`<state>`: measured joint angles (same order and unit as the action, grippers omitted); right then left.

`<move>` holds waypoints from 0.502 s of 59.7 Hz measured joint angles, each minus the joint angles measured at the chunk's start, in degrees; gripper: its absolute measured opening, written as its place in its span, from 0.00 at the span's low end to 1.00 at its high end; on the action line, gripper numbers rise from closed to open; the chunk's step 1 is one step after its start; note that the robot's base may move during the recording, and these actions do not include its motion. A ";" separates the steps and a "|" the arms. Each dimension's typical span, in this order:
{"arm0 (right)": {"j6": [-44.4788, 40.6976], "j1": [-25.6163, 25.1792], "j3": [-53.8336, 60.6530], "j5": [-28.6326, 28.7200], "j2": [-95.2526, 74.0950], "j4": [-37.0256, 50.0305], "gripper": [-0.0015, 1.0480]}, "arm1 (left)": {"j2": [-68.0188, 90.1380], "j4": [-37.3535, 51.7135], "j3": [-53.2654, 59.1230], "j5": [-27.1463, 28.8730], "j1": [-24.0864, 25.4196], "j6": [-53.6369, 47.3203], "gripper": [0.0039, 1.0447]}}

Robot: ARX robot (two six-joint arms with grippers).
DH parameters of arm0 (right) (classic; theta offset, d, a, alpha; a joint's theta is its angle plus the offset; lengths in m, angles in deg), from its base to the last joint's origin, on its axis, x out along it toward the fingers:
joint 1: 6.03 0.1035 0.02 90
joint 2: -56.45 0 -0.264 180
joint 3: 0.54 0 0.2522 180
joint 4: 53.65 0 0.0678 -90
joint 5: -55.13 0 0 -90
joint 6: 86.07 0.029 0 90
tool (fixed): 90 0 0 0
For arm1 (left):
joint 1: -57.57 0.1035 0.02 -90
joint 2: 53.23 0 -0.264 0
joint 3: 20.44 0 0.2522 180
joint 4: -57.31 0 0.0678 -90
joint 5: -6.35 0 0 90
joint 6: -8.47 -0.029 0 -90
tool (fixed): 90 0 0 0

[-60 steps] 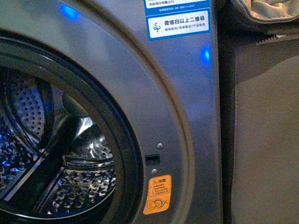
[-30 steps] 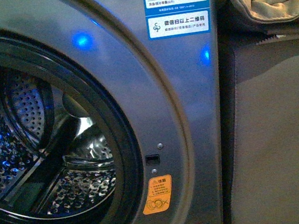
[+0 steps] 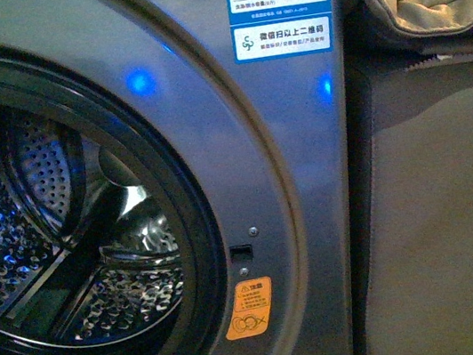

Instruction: Collect clothes from washing machine

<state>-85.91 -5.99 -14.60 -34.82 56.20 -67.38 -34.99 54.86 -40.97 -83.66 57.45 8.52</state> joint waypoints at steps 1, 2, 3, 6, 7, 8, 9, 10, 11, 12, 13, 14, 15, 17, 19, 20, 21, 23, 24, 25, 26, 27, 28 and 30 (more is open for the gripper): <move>0.00 0.00 0.00 -0.02 0.00 0.00 0.02 | -0.28 -0.02 0.24 -0.02 0.00 0.00 0.03; 0.00 0.00 0.00 0.00 0.00 0.00 0.02 | -0.44 -0.02 0.33 -0.02 0.00 0.00 0.03; 0.00 0.00 0.00 0.00 0.00 0.00 0.02 | -0.76 -0.02 0.57 -0.02 0.00 0.00 0.03; 0.00 0.00 0.00 0.00 0.00 0.00 0.02 | -1.55 -0.15 1.11 0.00 0.00 0.00 0.03; 0.00 0.00 0.00 0.00 0.00 0.00 0.02 | -1.86 -0.24 1.33 -0.02 0.00 0.00 0.03; 0.00 0.00 0.00 0.00 0.00 0.00 0.02 | -2.01 -0.28 1.42 0.00 0.00 0.00 0.03; 0.00 0.00 0.00 0.00 0.00 0.00 0.02 | -2.32 -0.44 1.62 0.00 0.00 0.00 0.03; 0.00 0.00 0.00 0.00 0.00 0.00 0.02 | -2.62 -0.52 1.81 0.00 0.00 0.00 0.03; 0.00 0.00 0.00 0.00 0.00 0.00 0.02 | -2.78 -0.55 1.90 0.00 0.00 0.00 0.03; 0.00 0.00 0.00 -0.02 0.00 0.00 0.02 | -3.06 -0.68 2.08 -0.02 0.00 0.00 0.03; 0.00 0.00 0.00 -0.02 0.00 0.00 0.02 | -3.34 -0.83 2.25 -0.02 0.00 0.00 0.03; 0.00 0.00 0.00 0.00 0.00 0.00 0.02 | -3.48 -0.87 2.34 0.00 0.00 0.00 0.03; 0.00 0.00 0.00 0.00 0.00 0.00 0.02 | -3.78 -0.96 2.51 0.00 0.00 0.00 0.03; 0.00 0.00 0.00 0.00 0.00 0.00 0.02 | -4.33 -1.25 2.80 -0.02 0.00 0.00 0.03; 0.00 0.00 0.00 0.00 0.00 0.00 0.02 | -4.74 -1.42 3.02 0.00 0.00 0.00 0.03; 0.00 0.00 0.00 0.00 0.00 0.00 0.02 | -5.01 -1.57 3.17 0.00 0.00 0.00 0.03; 0.00 0.00 0.00 0.00 0.00 0.00 0.02 | -5.16 -1.64 3.23 0.00 0.00 0.00 0.03; 0.00 0.00 0.00 0.00 0.00 0.00 0.02 | -5.68 -1.90 3.50 0.00 0.00 0.00 0.03; 0.00 0.00 0.00 0.00 0.00 0.00 0.02 | -5.81 -1.97 3.56 0.00 0.00 0.00 0.03; 0.00 0.00 0.00 0.00 0.00 0.00 0.02 | -6.05 -2.10 3.69 -0.02 0.00 0.00 0.03; 0.00 0.00 0.00 0.00 0.00 0.00 0.02 | -6.32 -2.25 3.80 -0.02 0.00 0.00 0.03; 0.00 0.00 0.00 0.00 0.00 0.00 0.02 | -6.56 -2.40 3.91 0.00 0.00 0.00 0.03; 0.00 0.00 0.00 0.00 0.00 0.00 0.02 | -6.91 -2.58 4.04 0.00 0.00 0.00 0.03; 0.00 0.00 0.00 0.00 0.00 0.00 0.02 | -7.39 -2.84 4.20 -0.02 0.00 0.00 0.03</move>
<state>-85.91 -5.99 -14.60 -34.82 56.20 -67.38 -42.38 52.02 -36.77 -83.68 57.45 8.52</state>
